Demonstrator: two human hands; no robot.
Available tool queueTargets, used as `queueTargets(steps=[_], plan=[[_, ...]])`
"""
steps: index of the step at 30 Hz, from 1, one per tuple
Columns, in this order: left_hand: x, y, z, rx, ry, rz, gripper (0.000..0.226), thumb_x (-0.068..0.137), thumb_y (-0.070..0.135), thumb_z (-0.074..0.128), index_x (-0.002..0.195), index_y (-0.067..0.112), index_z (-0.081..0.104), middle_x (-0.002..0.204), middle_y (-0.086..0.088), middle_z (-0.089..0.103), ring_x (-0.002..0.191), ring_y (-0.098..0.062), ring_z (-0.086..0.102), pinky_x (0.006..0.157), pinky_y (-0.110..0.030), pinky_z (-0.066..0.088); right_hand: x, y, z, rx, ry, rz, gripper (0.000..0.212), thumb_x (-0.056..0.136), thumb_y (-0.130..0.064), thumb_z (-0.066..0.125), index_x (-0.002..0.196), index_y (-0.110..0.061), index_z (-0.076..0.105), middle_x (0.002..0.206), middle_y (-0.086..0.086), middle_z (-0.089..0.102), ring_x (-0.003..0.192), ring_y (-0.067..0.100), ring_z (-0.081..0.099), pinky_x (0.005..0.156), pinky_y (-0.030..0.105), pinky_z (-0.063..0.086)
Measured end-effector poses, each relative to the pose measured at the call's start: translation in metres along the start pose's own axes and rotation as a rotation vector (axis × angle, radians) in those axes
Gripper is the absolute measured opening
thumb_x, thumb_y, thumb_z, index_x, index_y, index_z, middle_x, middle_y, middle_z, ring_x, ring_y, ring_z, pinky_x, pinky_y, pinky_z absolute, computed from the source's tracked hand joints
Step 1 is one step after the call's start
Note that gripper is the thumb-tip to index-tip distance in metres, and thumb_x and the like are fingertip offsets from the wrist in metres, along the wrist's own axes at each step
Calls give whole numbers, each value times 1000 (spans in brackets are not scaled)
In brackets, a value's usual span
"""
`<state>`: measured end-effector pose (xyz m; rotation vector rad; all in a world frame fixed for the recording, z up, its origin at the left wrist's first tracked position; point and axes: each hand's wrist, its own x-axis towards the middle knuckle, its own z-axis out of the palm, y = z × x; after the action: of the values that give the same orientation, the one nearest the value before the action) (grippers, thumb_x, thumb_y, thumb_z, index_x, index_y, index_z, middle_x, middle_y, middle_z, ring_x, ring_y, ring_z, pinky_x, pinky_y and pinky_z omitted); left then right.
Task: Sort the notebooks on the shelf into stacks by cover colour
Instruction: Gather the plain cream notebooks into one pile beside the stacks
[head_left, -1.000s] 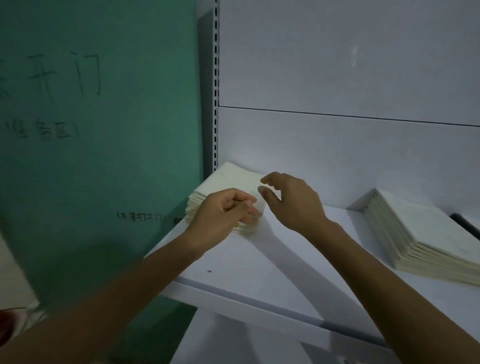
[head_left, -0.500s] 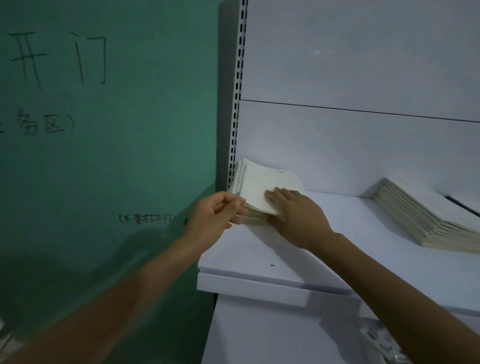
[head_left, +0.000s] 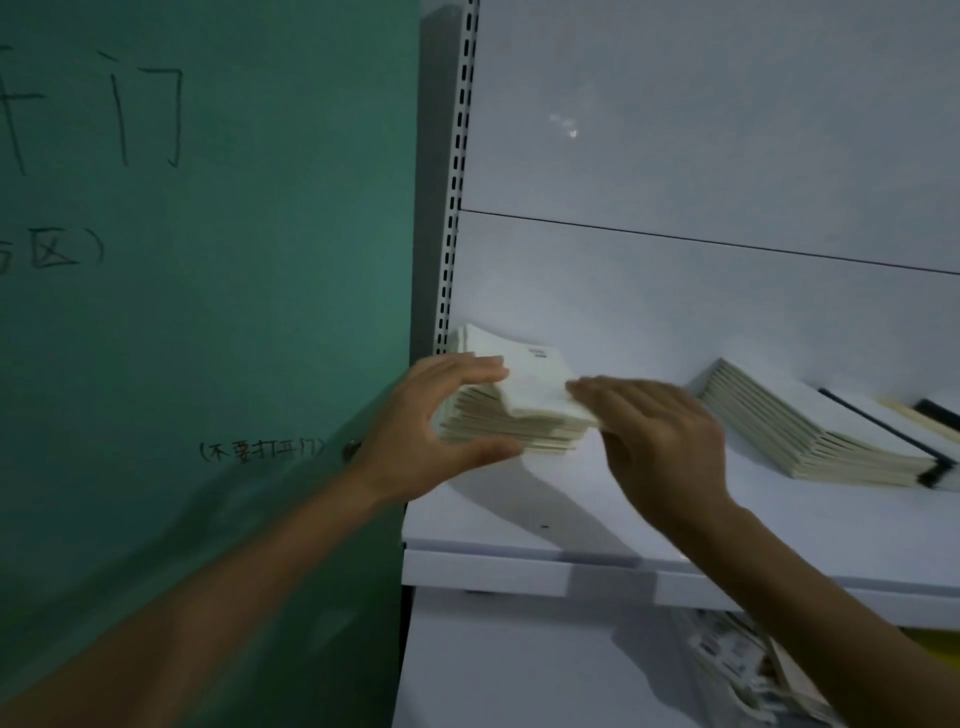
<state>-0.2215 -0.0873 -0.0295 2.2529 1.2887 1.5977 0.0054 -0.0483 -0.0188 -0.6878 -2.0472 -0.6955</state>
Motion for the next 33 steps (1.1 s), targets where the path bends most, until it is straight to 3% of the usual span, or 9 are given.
queueTargets(steps=[2,7,13,17,22,25,28,31,33], plan=[[9,5,-5,-31,0,27,55,66,56,70,117,39,56,122,24,54,116,8,47,94,-3,35,20,0,-17,-6,116,-67,30,98,-26,48,103,-9,72,101,7,73,88,24,71,78,40,55],[24,7,-20,-18,61,105,49,75,32,70,122,28,58,118,20,59,109,8,54,92,-13,45,48,-15,-33,-36,317,-266,16,87,-5,66,101,-8,74,105,6,72,101,22,68,82,40,52],[18,-19,-56,302,181,190,39,81,4,66,119,15,64,112,8,63,98,-4,62,81,-18,51,62,-29,-17,39,284,-280,16,90,-18,65,103,-10,71,103,6,73,98,22,68,90,40,48],[-11,-34,-84,194,540,-197,34,81,27,66,95,-3,72,80,-5,67,68,-10,59,65,-36,50,62,-32,0,82,115,-82,28,92,-26,58,116,-13,65,104,4,71,94,24,67,85,34,46],[-35,-48,-102,48,520,-481,47,73,46,72,89,3,68,78,-10,66,70,-23,62,65,-42,54,60,-49,21,321,-54,184,31,90,-22,64,120,-17,63,114,1,68,102,23,64,86,29,40],[-45,-43,-101,38,446,-515,41,71,44,68,92,10,64,82,-7,67,74,-21,63,68,-35,53,58,-58,33,388,-166,229,28,90,-23,63,118,-20,65,117,-2,67,107,21,62,88,27,38],[-51,-39,-100,39,399,-508,20,77,33,76,82,17,64,74,9,63,62,2,62,57,-17,49,54,-64,40,434,-202,256,26,91,-27,61,116,-20,66,115,-4,68,107,18,61,88,25,39],[-53,-33,-97,43,433,-521,29,71,47,72,79,21,62,76,1,67,63,-4,62,63,-32,52,51,-72,43,578,-215,366,33,91,-41,52,111,-19,67,108,-5,70,98,12,63,82,23,45],[-53,-31,-97,170,525,-394,19,74,39,67,83,23,64,74,1,67,63,-10,60,64,-32,52,54,-79,37,848,-246,580,50,89,-55,40,108,-17,68,100,-2,72,89,10,66,76,21,49]])
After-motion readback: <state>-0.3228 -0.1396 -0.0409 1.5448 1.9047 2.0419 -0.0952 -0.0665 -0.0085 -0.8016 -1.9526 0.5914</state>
